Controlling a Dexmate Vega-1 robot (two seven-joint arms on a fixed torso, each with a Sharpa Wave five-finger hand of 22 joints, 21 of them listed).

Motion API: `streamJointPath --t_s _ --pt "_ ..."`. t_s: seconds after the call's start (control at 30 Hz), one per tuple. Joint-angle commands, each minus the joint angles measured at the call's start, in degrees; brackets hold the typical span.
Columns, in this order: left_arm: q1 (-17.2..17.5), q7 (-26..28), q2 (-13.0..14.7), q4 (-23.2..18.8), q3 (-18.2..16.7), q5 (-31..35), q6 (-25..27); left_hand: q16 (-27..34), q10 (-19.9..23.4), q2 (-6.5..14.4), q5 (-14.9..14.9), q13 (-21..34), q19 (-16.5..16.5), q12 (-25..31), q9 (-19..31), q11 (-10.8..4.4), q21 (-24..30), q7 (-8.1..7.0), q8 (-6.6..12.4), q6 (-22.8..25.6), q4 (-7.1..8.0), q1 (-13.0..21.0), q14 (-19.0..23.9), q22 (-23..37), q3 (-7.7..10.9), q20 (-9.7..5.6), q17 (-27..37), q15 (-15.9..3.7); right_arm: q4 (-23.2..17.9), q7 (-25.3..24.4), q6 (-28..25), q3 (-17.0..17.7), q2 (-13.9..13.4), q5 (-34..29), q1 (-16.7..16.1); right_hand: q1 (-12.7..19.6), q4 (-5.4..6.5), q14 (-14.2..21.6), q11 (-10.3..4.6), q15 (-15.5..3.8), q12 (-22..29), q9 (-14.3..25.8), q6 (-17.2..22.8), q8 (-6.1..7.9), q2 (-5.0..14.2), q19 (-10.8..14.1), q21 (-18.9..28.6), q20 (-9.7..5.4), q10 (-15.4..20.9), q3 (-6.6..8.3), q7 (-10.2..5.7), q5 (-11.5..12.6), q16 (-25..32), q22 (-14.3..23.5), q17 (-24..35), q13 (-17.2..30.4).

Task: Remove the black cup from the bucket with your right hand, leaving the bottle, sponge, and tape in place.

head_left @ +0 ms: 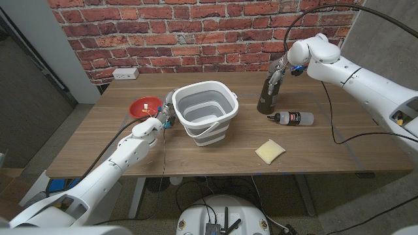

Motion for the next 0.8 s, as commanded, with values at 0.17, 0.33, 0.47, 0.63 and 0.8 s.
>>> streamJointPath --t_s 0.17,0.33,0.47,0.63,0.8 --pt "-0.43 -0.39 -0.17 0.71 0.10 -0.10 0.07 0.08 0.58 3.19 -0.03 0.16 0.64 -0.01 0.27 0.10 -0.21 0.31 0.18 0.39 0.13 -0.56 0.49 0.23 0.14 -1.92 0.12 -0.08 0.28 0.19 -0.04 -0.09 0.57 -0.93 -0.36 2.27 -0.09 -1.07 -0.84 -4.80 -0.66 0.06 1.81 -0.49 2.05 -0.46 -0.14 0.14 0.08 -0.34 -2.80 -0.23 -0.58 0.16 0.30 0.51" --pt "-0.64 -0.59 -0.25 1.06 0.15 -0.12 0.07 0.08 0.55 3.19 -0.03 0.16 0.66 -0.03 0.28 0.15 -0.21 0.25 0.18 0.40 0.15 -0.56 0.49 0.23 0.16 -1.93 0.12 -0.08 0.65 0.30 0.14 -0.31 0.95 -1.12 -0.17 2.17 -0.14 -2.24 -0.27 -4.27 -1.15 0.08 0.30 -1.13 1.79 -0.89 -0.32 0.49 -1.12 -0.59 -2.35 -0.45 -1.10 0.16 0.45 0.71" --pt "-0.65 -0.50 -0.28 1.11 0.15 -0.13 0.17 0.08 0.55 3.19 -0.03 0.16 0.67 -0.03 0.28 0.14 -0.21 0.32 0.18 0.41 0.18 -0.56 0.50 0.23 0.17 -1.95 0.12 -0.09 0.75 0.47 0.08 -0.51 1.16 -1.39 -0.07 2.10 -0.14 -3.77 0.06 -3.53 -1.83 0.08 -1.12 -1.75 1.65 -1.47 -0.56 1.12 -2.80 -0.77 -1.94 -0.68 -1.91 0.16 0.40 0.93" --pt "-0.57 -0.44 -0.22 1.08 0.08 -0.09 0.08 0.08 0.52 3.20 -0.03 0.16 0.67 -0.05 0.28 0.13 -0.21 0.31 0.18 0.42 0.21 -0.56 0.52 0.23 0.20 -1.91 0.12 -0.08 0.42 0.58 -0.14 -0.37 1.09 -1.39 -0.13 1.54 0.10 -5.81 0.68 -2.15 -2.77 0.09 -3.52 -2.83 1.55 -2.12 -0.83 2.03 -5.14 -1.18 -1.57 -1.03 -3.09 0.19 0.08 1.21" --pt "-0.50 -0.53 -0.21 1.06 0.04 -0.19 0.07 0.09 0.55 3.22 -0.03 0.16 0.68 -0.04 0.28 0.16 -0.21 0.31 0.17 0.39 0.25 -0.57 0.54 0.23 0.22 -1.90 0.13 -0.08 -0.51 0.90 -0.31 -0.15 0.84 -1.29 -0.41 0.55 0.34 -8.96 2.70 0.27 -4.51 0.09 -6.96 -4.49 1.16 -3.45 -1.40 3.26 -9.29 -2.01 -0.57 -1.61 -4.94 0.22 -0.49 1.52"
